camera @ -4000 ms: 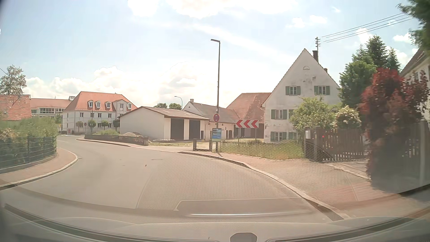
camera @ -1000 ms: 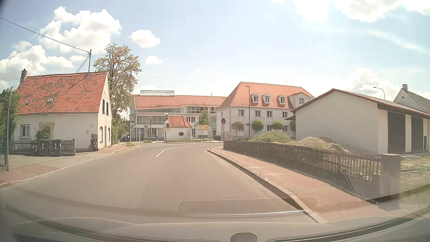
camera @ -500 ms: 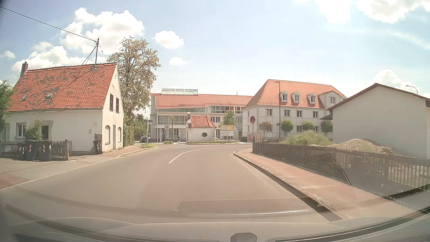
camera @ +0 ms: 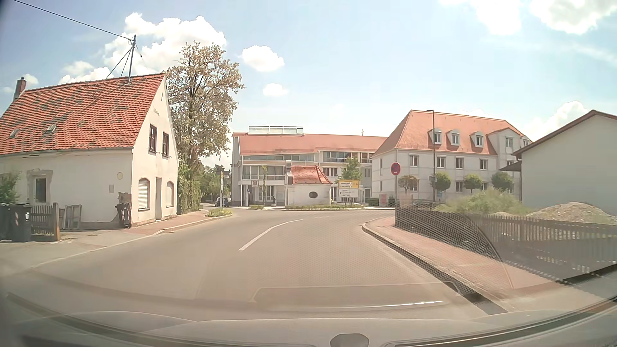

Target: Follow the waypoints while adhering to traffic rules and regulations

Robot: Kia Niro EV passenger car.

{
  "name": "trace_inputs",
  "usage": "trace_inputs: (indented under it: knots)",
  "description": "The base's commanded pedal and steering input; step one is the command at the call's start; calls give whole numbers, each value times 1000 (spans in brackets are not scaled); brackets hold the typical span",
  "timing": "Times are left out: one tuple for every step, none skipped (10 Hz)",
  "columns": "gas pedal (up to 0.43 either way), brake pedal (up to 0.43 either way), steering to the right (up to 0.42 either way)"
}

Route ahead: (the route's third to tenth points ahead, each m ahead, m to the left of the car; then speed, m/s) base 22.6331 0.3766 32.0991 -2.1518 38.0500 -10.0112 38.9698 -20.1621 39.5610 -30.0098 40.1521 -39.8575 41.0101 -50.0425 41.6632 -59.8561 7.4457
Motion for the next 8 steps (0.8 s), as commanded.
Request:
trace_inputs:
  knots:
    - [59,0,-29]
    - [59,0,-24]
    - [67,0,-19]
    - [79,0,-16]
    - [79,0,-15]
    - [79,0,-13]
    - [79,0,-11]
    - [79,0,-8]
